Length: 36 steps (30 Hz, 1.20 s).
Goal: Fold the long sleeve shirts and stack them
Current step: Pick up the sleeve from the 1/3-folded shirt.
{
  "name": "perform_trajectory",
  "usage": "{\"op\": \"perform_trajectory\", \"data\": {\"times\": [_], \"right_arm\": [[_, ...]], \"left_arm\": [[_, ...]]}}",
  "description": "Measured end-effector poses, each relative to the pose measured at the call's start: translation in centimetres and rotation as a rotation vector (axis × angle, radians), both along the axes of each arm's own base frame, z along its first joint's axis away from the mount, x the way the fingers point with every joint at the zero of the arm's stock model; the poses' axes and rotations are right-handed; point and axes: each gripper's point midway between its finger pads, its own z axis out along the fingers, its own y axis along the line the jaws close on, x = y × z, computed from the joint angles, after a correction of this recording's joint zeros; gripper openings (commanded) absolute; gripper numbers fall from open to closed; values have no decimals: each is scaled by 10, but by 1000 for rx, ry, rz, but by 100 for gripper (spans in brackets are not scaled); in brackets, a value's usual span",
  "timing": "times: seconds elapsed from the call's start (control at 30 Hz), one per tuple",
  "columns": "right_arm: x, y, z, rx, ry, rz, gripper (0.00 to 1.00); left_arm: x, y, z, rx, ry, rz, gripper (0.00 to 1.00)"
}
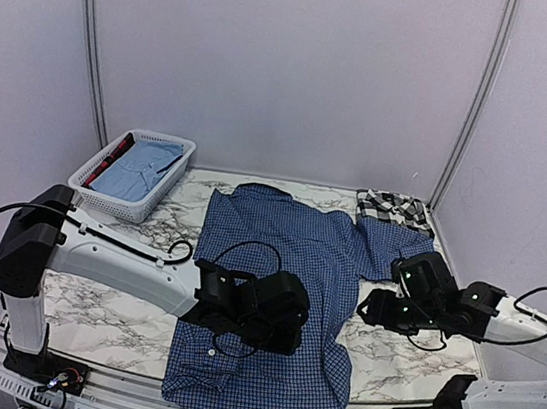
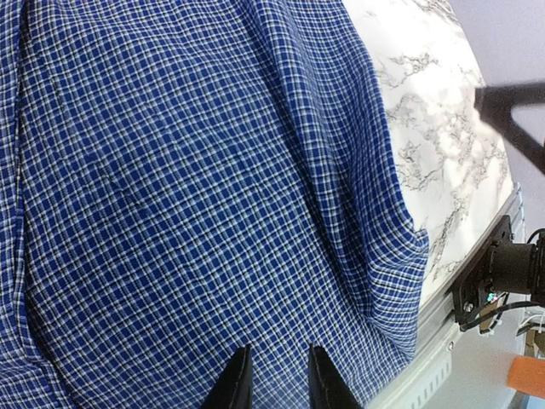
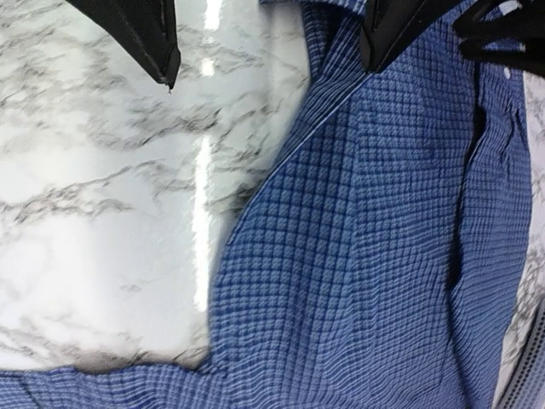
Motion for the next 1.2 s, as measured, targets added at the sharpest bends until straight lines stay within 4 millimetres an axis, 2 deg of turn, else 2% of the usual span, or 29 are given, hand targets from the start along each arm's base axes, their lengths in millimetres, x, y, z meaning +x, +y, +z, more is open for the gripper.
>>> {"op": "perform_trajectory", "data": {"times": [0.1, 0.2, 0.3, 0.43, 0.53, 0.7, 0.87, 1.07, 1.2], "right_arm": [[27, -24, -6, -28, 11, -93, 66], [65, -53, -10, -80, 23, -199, 66], [102, -75, -2, -91, -4, -274, 66], [150, -113, 17, -89, -83, -383, 67], [172, -140, 21, -93, -124, -447, 68], [195, -189, 10, -97, -148, -559, 67], [207, -229, -16, -101, -129, -653, 64], [217, -254, -46, -104, -90, -704, 63], [232, -261, -57, -105, -89, -701, 62]], "left_arm": [[-1, -5, 6, -16, -2, -17, 23], [-1, -11, 11, -33, -3, -31, 23], [-2, -16, 16, -45, -7, -49, 23], [-1, -20, 18, -54, -9, -73, 23], [2, -21, 21, -61, -10, -85, 23], [13, -20, 23, -62, -23, -92, 23], [33, -14, 24, -49, -56, -97, 23], [60, -8, 32, -41, -112, -112, 24], [81, -7, 45, -51, -158, -118, 24]]}}
